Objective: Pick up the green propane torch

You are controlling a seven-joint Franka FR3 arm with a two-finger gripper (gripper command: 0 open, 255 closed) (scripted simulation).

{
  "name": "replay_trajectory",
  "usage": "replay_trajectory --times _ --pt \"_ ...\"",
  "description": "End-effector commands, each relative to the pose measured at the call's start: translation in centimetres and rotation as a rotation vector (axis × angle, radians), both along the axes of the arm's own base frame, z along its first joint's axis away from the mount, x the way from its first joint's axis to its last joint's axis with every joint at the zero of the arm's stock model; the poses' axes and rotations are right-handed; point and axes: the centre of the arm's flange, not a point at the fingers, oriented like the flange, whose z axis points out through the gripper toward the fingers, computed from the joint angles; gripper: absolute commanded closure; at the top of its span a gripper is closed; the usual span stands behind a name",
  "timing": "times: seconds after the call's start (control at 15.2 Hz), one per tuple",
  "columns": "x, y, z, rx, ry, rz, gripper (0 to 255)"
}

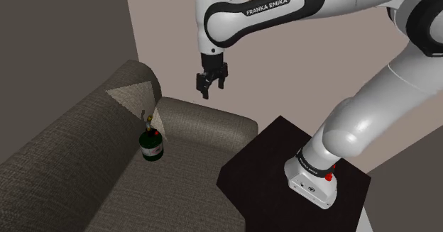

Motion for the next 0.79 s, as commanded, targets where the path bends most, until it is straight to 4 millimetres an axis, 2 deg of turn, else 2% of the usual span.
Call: replay_trajectory --times 0.0,0.73 --pt "1.7 1.8 -1.7 -0.004 0.007 0.003 0" --pt "10.0 11.1 -10.2 -0.027 0.046 0.026 0"
